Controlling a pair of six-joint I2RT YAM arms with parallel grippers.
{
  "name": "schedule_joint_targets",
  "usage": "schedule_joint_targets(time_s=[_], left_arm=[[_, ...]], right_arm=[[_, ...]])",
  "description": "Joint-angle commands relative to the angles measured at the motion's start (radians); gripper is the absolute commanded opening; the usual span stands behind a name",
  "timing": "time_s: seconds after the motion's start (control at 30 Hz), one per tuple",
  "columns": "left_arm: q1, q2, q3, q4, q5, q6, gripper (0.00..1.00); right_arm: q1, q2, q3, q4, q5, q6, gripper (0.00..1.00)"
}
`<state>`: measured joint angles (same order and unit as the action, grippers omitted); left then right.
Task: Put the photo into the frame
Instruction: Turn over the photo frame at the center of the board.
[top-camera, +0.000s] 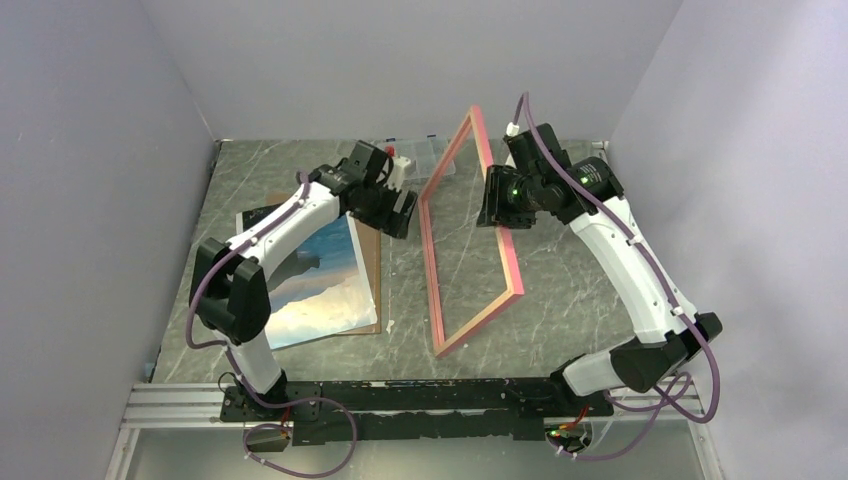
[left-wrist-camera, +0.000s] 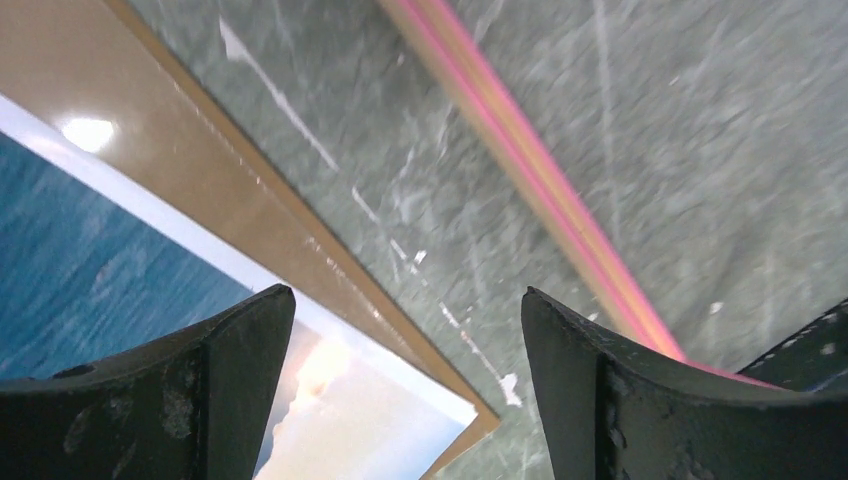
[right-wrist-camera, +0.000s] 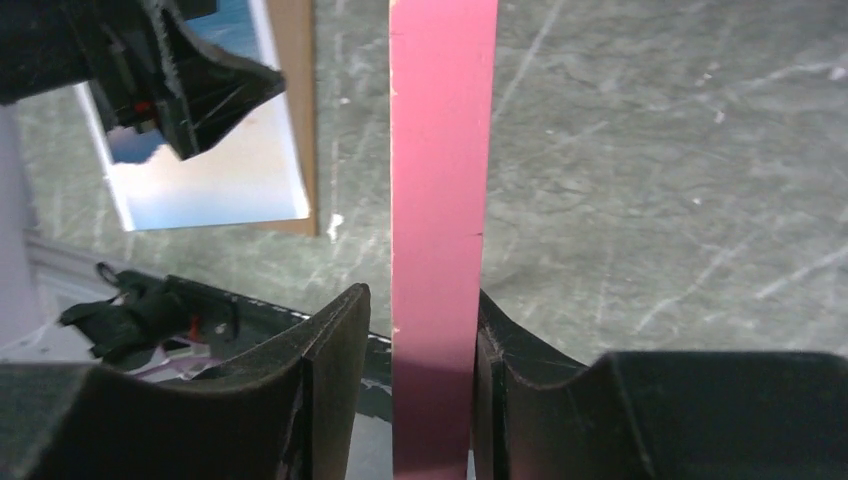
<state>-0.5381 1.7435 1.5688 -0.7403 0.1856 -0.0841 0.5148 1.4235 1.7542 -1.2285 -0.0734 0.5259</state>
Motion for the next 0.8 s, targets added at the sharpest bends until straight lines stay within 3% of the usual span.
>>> schedule_joint_targets(time_s=[0.0, 0.27, 0.77], left_arm=[[-0.002, -0.023, -0.078, 0.039, -0.056, 0.039, 0.89], [-0.002, -0.048, -0.16, 0.028, -0.001, 0.046, 0.88], [0.004, -0.061, -0.243, 0.016, -0.005, 0.159, 0.87]], right_arm=[[-0.001, -0.047, -0.077, -0.041, 0.138, -0.021, 0.41], [-0.009, -0.14, -0.364, 0.07, 0.147, -0.009, 0.38], [-0.059, -0.141, -0.621, 0.229, 0.251, -0.065, 0.29]])
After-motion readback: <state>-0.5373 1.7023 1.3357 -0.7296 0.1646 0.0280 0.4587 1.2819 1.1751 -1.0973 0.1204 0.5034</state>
